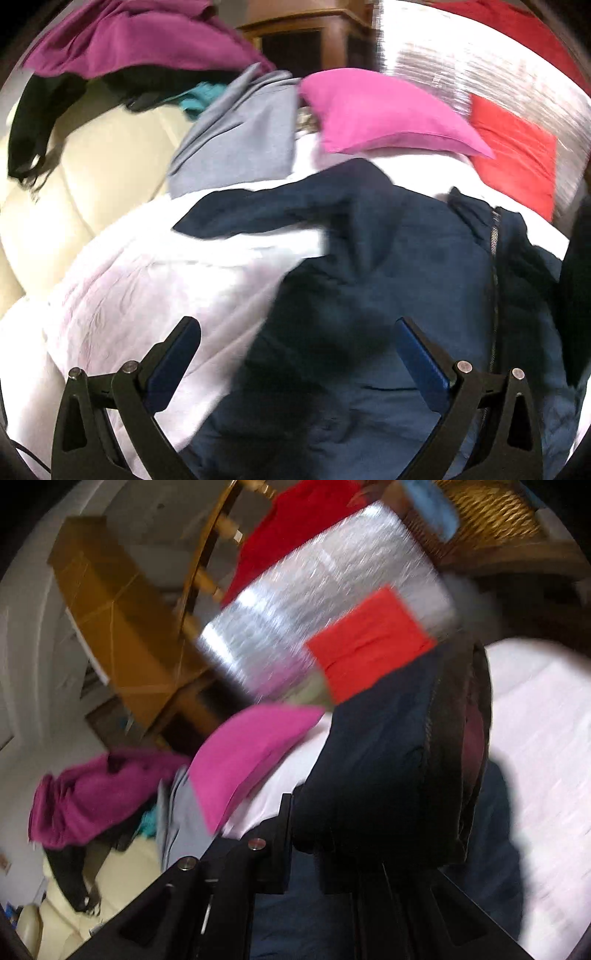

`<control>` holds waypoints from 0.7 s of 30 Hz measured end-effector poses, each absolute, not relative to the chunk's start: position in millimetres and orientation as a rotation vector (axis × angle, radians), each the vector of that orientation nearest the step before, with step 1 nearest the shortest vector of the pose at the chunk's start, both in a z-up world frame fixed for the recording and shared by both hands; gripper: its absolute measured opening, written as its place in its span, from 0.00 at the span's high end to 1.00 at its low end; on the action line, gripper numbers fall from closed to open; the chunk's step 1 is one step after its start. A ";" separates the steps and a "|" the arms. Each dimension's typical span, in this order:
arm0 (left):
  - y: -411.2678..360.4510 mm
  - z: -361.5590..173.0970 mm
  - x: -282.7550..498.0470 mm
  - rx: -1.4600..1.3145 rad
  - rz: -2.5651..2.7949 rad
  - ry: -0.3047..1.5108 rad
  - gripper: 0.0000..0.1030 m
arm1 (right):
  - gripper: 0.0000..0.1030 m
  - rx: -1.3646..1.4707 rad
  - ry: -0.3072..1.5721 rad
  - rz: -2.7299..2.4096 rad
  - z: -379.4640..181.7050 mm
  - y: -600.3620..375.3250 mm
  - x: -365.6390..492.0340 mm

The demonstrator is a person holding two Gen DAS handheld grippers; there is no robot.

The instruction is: Fold large clothes

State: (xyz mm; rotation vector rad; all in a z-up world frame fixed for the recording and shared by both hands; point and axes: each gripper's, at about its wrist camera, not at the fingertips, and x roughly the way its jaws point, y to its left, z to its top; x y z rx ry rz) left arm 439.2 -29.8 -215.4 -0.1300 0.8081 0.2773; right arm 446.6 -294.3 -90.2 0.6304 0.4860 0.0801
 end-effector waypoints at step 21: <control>-35.4 -210.9 458.2 -0.175 0.174 0.787 0.00 | 0.13 0.972 0.709 0.569 -184.7 -300.3 436.3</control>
